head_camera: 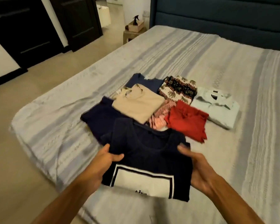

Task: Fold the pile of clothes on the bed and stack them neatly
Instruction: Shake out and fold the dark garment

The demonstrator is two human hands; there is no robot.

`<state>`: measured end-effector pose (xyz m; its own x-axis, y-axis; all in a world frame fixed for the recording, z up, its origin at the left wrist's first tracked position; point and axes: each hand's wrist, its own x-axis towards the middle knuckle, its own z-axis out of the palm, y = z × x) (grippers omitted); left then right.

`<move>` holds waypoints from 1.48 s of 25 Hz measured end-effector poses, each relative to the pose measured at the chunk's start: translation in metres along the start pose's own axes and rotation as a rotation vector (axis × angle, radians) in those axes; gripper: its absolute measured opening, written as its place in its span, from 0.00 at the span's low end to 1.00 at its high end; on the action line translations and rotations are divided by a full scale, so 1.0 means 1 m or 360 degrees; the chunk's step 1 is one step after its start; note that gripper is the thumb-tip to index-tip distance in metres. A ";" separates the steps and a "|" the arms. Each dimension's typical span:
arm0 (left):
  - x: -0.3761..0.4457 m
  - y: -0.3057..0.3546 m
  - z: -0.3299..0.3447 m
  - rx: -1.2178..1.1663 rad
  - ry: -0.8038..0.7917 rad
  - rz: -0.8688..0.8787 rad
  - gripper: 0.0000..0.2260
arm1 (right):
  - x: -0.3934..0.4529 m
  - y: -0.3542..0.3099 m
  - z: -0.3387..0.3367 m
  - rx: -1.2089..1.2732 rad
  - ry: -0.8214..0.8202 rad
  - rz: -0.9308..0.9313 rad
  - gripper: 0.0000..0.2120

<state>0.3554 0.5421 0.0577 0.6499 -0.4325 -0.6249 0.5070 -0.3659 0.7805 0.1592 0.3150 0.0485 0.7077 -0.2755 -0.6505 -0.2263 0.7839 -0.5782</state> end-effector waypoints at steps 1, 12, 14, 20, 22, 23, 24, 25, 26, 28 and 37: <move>0.018 0.020 -0.017 0.0021 -0.0024 -0.0013 0.27 | 0.014 -0.003 0.019 -0.0183 0.0056 -0.0028 0.21; 0.237 0.254 -0.052 0.0215 -0.0306 0.0185 0.16 | 0.205 -0.170 0.143 -0.0443 0.0757 -0.0639 0.21; 0.296 0.289 -0.044 0.0235 -0.0382 0.0255 0.15 | 0.254 -0.207 0.149 -0.0446 0.0859 -0.0743 0.19; 0.433 0.358 -0.021 0.0232 -0.0458 0.0312 0.16 | 0.364 -0.288 0.166 -0.0443 0.1066 -0.0802 0.20; 0.474 0.368 -0.014 0.0214 -0.0481 0.0296 0.14 | 0.398 -0.309 0.168 -0.0455 0.1112 -0.0818 0.19; 0.492 0.371 -0.010 0.0203 -0.0493 0.0287 0.14 | 0.409 -0.317 0.168 -0.0465 0.1131 -0.0819 0.19; 0.511 0.375 -0.006 0.0184 -0.0510 0.0279 0.13 | 0.423 -0.325 0.166 -0.0478 0.1158 -0.0821 0.19; 0.532 0.378 -0.001 0.0146 -0.0549 0.0272 0.13 | 0.438 -0.332 0.163 -0.0476 0.1206 -0.0811 0.18; 0.554 0.381 0.005 0.0078 -0.0587 0.0265 0.13 | 0.453 -0.340 0.159 -0.0471 0.1255 -0.0813 0.18; 0.600 0.374 0.019 -0.0006 -0.0603 0.0228 0.12 | 0.484 -0.351 0.145 -0.0465 0.1365 -0.0810 0.17; 0.689 0.257 0.011 0.0779 0.0032 0.0174 0.42 | 0.586 -0.261 0.097 -0.1718 0.1832 0.0173 0.51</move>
<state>0.9278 0.1411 -0.1725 0.6975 -0.4756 -0.5359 0.1134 -0.6652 0.7380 0.6976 0.0031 -0.1345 -0.0953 -0.8978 -0.4299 -0.9455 0.2167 -0.2430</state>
